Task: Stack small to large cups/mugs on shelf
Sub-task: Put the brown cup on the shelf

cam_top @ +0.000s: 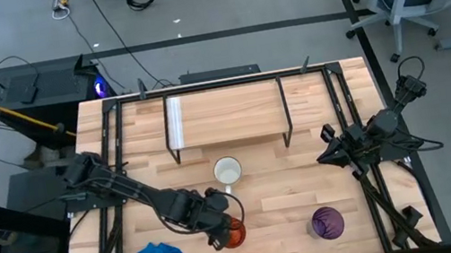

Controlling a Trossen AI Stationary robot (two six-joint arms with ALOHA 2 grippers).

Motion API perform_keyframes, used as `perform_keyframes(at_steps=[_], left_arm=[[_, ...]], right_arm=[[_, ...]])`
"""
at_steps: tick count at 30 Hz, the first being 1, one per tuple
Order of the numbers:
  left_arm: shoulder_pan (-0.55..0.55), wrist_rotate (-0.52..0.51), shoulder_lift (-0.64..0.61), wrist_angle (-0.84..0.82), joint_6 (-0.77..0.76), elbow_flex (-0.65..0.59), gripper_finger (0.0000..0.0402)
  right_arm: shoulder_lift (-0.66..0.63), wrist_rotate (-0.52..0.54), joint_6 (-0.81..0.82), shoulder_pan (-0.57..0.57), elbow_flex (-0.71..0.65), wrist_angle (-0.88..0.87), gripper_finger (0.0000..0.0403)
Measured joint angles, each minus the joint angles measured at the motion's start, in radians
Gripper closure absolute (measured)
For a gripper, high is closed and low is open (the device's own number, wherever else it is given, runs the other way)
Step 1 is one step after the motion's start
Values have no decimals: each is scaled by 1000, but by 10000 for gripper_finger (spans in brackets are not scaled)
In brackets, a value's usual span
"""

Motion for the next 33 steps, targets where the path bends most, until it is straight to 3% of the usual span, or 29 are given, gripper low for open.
perform_keyframes(at_steps=[12,21,26,33], left_arm=[[17,49,49,34,25,0,248],[27,49,64,32,25,0,268],[26,49,64,27,30,0,298],[26,50,64,25,53,0,383]], right_arm=[[1,0,18,0,0,-14,369],[3,0,17,0,0,-22,369],[4,0,17,0,0,-22,369],[4,0,17,0,0,-22,369]])
